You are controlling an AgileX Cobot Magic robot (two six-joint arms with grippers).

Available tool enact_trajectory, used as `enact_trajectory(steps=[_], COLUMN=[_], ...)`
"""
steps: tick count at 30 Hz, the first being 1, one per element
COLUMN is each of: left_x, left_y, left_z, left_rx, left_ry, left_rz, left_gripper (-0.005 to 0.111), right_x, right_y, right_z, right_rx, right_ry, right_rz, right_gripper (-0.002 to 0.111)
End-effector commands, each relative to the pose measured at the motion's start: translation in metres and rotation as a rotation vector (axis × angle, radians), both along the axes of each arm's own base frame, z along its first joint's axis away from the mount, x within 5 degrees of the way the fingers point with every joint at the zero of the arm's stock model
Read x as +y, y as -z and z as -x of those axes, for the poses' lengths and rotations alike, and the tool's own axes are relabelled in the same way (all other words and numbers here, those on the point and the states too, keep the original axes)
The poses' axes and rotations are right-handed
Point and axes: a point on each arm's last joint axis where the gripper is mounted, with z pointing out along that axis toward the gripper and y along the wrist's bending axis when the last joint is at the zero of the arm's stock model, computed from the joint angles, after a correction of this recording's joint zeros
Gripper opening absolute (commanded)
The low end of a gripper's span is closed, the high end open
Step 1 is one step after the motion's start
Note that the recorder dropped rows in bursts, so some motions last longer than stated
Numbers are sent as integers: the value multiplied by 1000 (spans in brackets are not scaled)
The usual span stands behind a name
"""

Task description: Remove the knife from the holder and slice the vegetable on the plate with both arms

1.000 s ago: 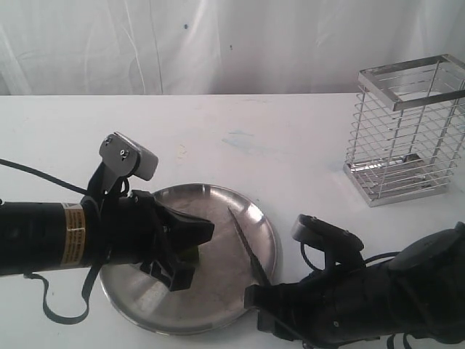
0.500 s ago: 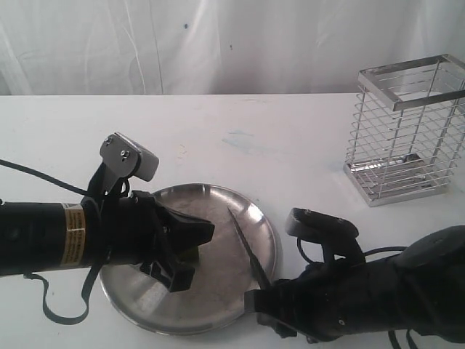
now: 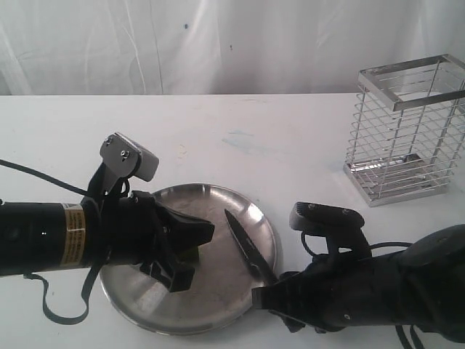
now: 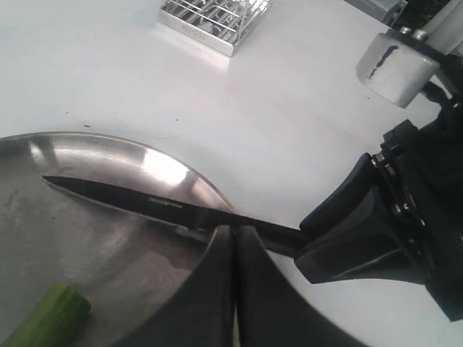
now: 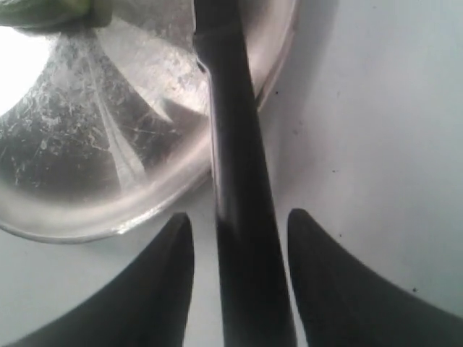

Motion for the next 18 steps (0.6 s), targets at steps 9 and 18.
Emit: enact_trajectory(steps=[9, 18], left_x=[0, 0], left_y=[-4, -4], left_z=[1, 1], left_rx=[-12, -12], left_ry=[8, 9], left_rz=[10, 12], left_gripper=[0, 0], right_x=[8, -8], right_y=[-14, -31], right_z=[-12, -33], right_rx=[-68, 86], right_ry=[-12, -30], right_rz=[-20, -223], right_gripper=[56, 58])
